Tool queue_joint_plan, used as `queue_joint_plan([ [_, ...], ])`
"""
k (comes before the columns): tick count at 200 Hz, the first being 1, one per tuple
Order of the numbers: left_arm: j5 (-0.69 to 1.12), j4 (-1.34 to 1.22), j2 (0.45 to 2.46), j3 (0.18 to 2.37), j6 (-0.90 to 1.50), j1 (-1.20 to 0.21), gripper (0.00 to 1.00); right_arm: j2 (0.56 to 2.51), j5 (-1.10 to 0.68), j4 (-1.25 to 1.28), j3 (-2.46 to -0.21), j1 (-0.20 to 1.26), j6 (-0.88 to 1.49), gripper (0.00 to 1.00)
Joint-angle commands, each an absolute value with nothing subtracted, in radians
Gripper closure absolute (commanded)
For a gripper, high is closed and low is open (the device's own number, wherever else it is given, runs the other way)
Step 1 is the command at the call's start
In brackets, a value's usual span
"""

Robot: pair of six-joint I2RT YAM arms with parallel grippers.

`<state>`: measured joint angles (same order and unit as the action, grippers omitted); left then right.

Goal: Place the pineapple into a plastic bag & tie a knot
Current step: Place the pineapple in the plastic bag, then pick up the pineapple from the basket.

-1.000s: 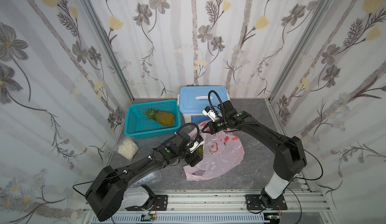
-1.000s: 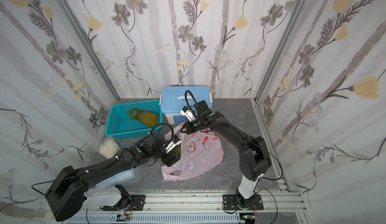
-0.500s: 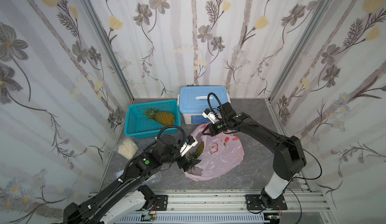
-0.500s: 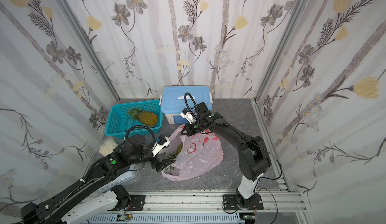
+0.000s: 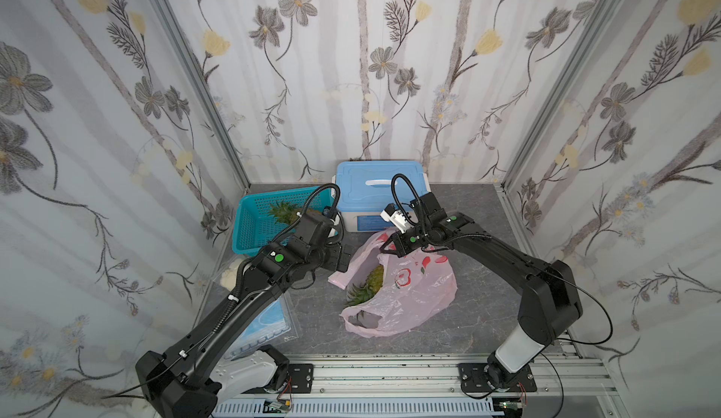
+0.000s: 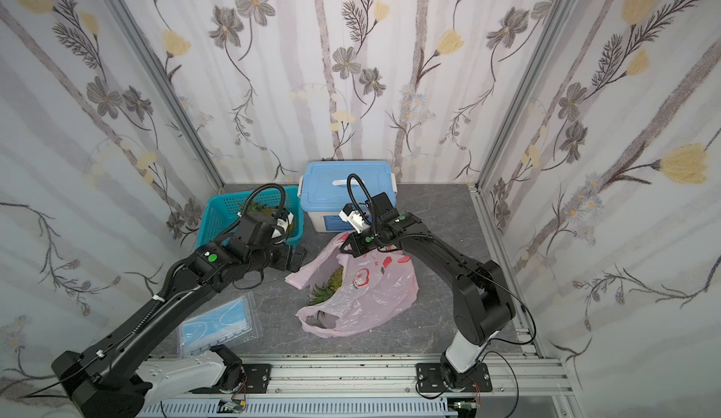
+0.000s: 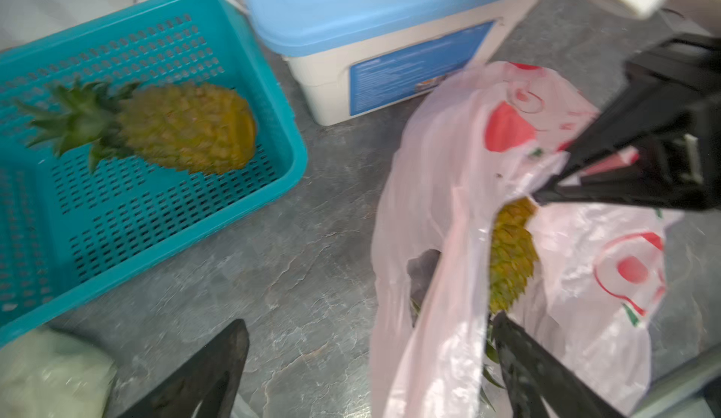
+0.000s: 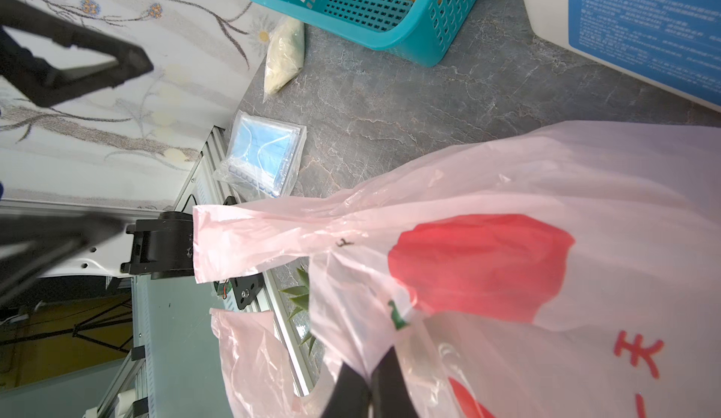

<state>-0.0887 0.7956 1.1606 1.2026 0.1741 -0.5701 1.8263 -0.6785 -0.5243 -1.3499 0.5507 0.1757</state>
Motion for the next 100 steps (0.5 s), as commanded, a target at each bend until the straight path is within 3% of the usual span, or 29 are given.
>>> queue_joint_plan([
  [1, -0.169, 0.916, 1.226, 1.275, 0.318, -0.467, 0.00, 1.809, -0.666, -0.451, -1.332, 0.553, 0.190, 1.00],
  [22, -0.165, 0.877, 1.331, 1.333, 0.449, -0.328, 0.00, 1.806, -0.663, -0.421, -1.308, 0.554, 0.207, 1.00],
  [55, -0.261, 0.724, 1.485, 1.426, 0.521, -0.262, 0.00, 1.813, -0.652, -0.419, -1.315, 0.554, 0.207, 1.00],
  [100, -0.233, 0.986, 1.896, 1.852, 0.679, -0.103, 0.00, 1.801, -0.643, -0.414, -1.315, 0.554, 0.210, 1.00],
])
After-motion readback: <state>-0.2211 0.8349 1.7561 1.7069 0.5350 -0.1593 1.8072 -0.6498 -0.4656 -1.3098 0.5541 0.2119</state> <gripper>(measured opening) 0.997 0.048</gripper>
